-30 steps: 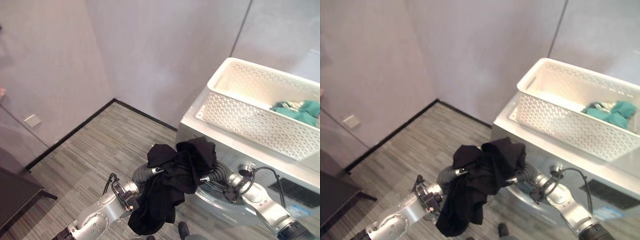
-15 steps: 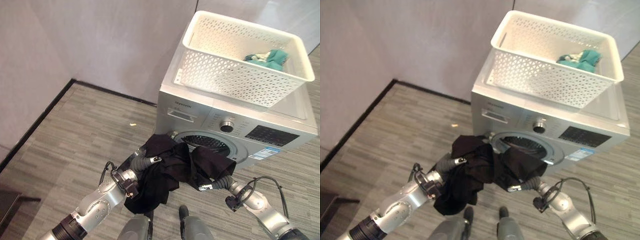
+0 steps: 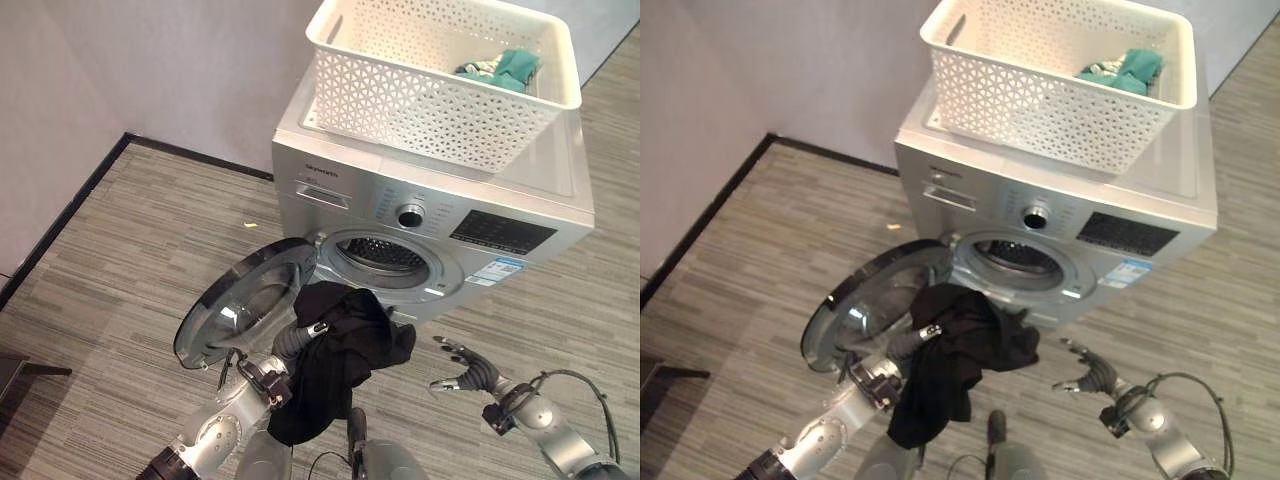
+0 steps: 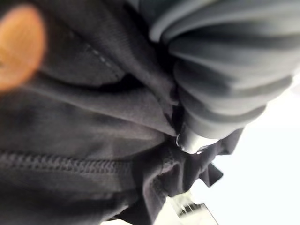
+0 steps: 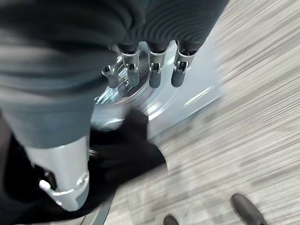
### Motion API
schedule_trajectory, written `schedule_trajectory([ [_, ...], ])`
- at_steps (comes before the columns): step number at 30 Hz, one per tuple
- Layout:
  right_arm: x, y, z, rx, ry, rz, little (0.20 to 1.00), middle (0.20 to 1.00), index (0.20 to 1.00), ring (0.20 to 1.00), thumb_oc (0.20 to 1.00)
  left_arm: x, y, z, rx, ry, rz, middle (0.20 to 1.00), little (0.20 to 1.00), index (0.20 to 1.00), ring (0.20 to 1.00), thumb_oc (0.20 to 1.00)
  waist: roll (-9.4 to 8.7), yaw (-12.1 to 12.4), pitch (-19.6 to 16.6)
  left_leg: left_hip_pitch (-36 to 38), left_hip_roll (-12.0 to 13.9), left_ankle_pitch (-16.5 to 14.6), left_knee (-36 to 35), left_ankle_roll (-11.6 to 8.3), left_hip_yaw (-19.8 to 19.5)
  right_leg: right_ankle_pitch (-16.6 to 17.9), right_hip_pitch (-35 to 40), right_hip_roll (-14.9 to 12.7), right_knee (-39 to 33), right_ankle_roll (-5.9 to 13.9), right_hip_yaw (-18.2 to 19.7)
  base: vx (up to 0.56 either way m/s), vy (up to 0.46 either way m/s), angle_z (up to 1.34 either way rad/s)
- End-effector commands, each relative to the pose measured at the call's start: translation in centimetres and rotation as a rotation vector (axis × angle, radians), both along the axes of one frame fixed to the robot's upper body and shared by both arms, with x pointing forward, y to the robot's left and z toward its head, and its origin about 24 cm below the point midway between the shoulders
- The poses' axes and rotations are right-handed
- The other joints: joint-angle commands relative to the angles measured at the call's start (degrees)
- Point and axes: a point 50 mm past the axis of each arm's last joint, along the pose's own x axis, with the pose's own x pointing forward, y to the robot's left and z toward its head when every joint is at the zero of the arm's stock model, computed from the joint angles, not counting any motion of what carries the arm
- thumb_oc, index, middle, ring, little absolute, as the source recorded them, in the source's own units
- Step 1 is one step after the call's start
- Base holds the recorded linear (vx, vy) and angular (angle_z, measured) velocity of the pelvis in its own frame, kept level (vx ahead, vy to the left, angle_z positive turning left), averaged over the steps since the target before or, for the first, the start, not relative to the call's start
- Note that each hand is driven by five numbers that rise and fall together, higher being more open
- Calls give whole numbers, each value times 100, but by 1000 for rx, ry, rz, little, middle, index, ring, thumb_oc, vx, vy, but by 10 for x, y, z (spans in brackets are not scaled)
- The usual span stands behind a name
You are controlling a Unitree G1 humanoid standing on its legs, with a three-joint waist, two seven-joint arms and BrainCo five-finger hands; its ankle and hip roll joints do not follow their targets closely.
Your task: Grab the laundry basket,head to the washer,open it,put in the laundry and shut it.
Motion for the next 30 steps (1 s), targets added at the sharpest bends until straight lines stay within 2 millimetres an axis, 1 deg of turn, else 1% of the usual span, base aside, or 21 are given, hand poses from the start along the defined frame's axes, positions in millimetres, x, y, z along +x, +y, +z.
schedule_trajectory([
  [1, 20, -3, 13, -15, -114, -63, 1000, 1000, 1000, 1000, 1000, 15, -10, 31, -83, -136, 7, 200, 200, 200, 200, 200, -299, 69, 28, 20, -601, -954, 948, 394, -245, 324, 137, -222, -609, 99, 299, 0, 0, 0],
  [3, 15, -14, 0, -15, -81, -176, 1000, 1000, 1000, 1000, 1000, 16, -9, 25, -67, -112, 25, 200, 200, 200, 200, 200, -299, 55, 41, 35, -602, -980, 948, 409, -222, 323, 136, -207, -615, 105, 355, 0, 0, 0],
  [4, 15, -13, -2, -9, -76, -178, 1000, 1000, 1000, 1000, 1000, 15, -8, 23, -68, -100, 24, 200, 200, 200, 200, 200, -301, 53, 44, 31, -600, -994, 958, 414, -205, 322, 136, -205, -611, 106, 389, 0, 0, 0],
  [8, -1, -37, -26, 37, 0, -445, 1000, 1000, 1000, 1000, 1000, 16, -7, 10, -38, -44, 36, 200, 200, 200, 200, 200, -335, 51, 46, -37, -626, -1087, 1061, 452, -125, 323, 103, -228, -612, 143, 485, 12, 35, -13],
  [10, -2, -37, -32, -12, 40, -426, 1000, 1000, 1000, 1000, 1000, 17, -5, 7, -26, -30, 44, 200, 200, 200, 200, 200, -364, 96, 61, -68, -614, -1160, 1136, 487, -69, 270, 38, -218, -467, 154, 530, 9, 51, -10],
  [11, -12, -43, -42, -104, 123, -406, 1000, 1000, 1000, 1000, 1000, 18, -1, 0, 4, -16, 62, 200, 200, 200, 200, 200, -400, 155, 85, -99, -615, -1244, 1224, 554, -36, 201, -85, -204, -185, 168, 558, 5, 38, -18],
  [13, -12, -42, -43, -139, 137, -372, 1000, 1000, 1000, 1000, 1000, 19, 1, -1, 19, -18, 72, 200, 200, 200, 200, 200, -422, 168, 98, -109, -611, -1291, 1259, 591, -8, 149, -176, -193, -8, 190, 554, 12, 58, -13],
  [15, -26, -45, -53, -163, 211, -383, 1000, 1000, 1000, 1000, 1000, 21, 7, -8, 77, -20, 84, 200, 200, 200, 200, 200, -457, 220, 128, -37, -618, -1380, 1281, 687, 26, 86, -385, -151, 545, 315, 545, 38, 93, -3],
  [16, -30, -46, -56, -160, 235, -389, 1000, 1000, 1000, 1000, 1000, 21, 10, -11, 96, -14, 87, 200, 200, 200, 200, 200, -455, 221, 154, 64, -609, -1404, 1249, 735, 12, 209, -594, -135, 995, 466, 511, 21, 143, -25],
  [17, -37, -48, -60, -164, 276, -394, 1000, 1000, 1000, 1000, 1000, 21, 15, -15, 124, -7, 99, 200, 200, 200, 200, 200, -388, 123, 292, 192, -608, -1480, 1279, 853, -14, 798, -1105, -124, 2014, 839, 639, 3, 115, -25],
  [18, -37, -49, -60, -164, 276, -394, 1000, 1000, 1000, 1000, 1000, 21, 15, -15, 124, -8, 99, 200, 200, 200, 200, 200, -390, 125, 290, 181, -611, -1486, 1292, 855, -9, 792, -1120, -125, 2030, 842, 645, -25, 107, -11],
  [19, -35, -50, -57, -172, 271, -376, 1000, 1000, 1000, 1000, 1000, 20, 16, -16, 127, -6, 91, 200, 200, 200, 200, 200, -343, 31, 397, 210, -585, -1484, 1326, 880, -92, 905, -1348, 8, 2295, 885, 779, 12, 41, 14],
  [20, -36, -53, -55, -181, 269, -371, 1000, 1000, 1000, 1000, 1000, 19, 21, -20, 139, 7, 107, 200, 200, 200, 200, 200, -313, -20, 417, 172, -585, -1559, 1517, 887, -93, 845, -1440, -153, 2218, 833, 678, 48, 32, 30],
  [21, -37, -53, -54, -182, 261, -367, 1000, 1000, 1000, 1000, 1000, 20, 26, -19, 139, 1, 141, 200, 200, 200, 200, 200, -345, -86, 445, 172, -617, -1658, 1597, 864, -74, 735, -1417, -342, 1639, 734, 610, 96, -4, 28],
  [23, -28, -61, -42, -192, 211, -368, 1000, 1000, 1000, 1000, 1000, 29, 26, -12, 135, -29, 180, 200, 200, 200, 200, 200, -465, -78, 574, 84, -740, -1894, 2092, 792, -183, 609, -1504, -440, 891, 545, 774, 136, -77, 14],
  [24, -28, -61, -42, -193, 211, -369, 1000, 1000, 1000, 1000, 1000, 29, 26, -12, 134, -29, 180, 200, 200, 200, 200, 200, -441, -86, 589, 79, -728, -1924, 2137, 791, -198, 602, -1484, -427, 891, 543, 754, 31, -104, 10],
  [25, -44, -64, -54, -189, 269, -427, 1000, 1000, 1000, 1000, 1000, 26, 24, -18, 139, -1, 171, 200, 200, 200, 200, 200, -511, -68, 676, -295, -745, -2007, 2616, 758, -173, 466, -1667, -190, 1334, 428, 890, -52, -49, 23],
  [26, -43, -64, -54, -189, 268, -426, 1000, 1000, 1000, 1000, 1000, 26, 25, -18, 139, -2, 172, 200, 200, 200, 200, 200, -506, -66, 660, -331, -740, -2028, 2653, 758, -170, 452, -1699, -180, 1361, 427, 892, -83, -149, 43],
  [27, -58, -75, -58, -202, 321, -470, 1000, 1000, 1000, 1000, 1000, 27, 23, -17, 113, -5, 190, 200, 200, 200, 200, 200, -615, -6, 718, -533, -767, -2134, 2838, 736, -150, 330, -1789, -140, 1568, 295, 574, -29, -96, 57],
  [28, -58, -75, -58, -202, 321, -469, 1000, 1000, 1000, 1000, 1000, 27, 23, -17, 113, -5, 190, 200, 200, 200, 200, 200, -608, -19, 706, -559, -769, -2142, 2860, 736, -162, 323, -1807, -141, 1579, 295, 561, -39, -150, 58],
  [30, -46, -81, -45, -205, 270, -467, 1000, 1000, 1000, 1000, 1000, 27, 27, -16, 135, -15, 198, 200, 200, 200, 200, 200, -603, 17, 749, -927, -754, -2239, 3224, 694, -322, -35, -1979, -125, 2013, 219, 243, -12, -175, 31],
])
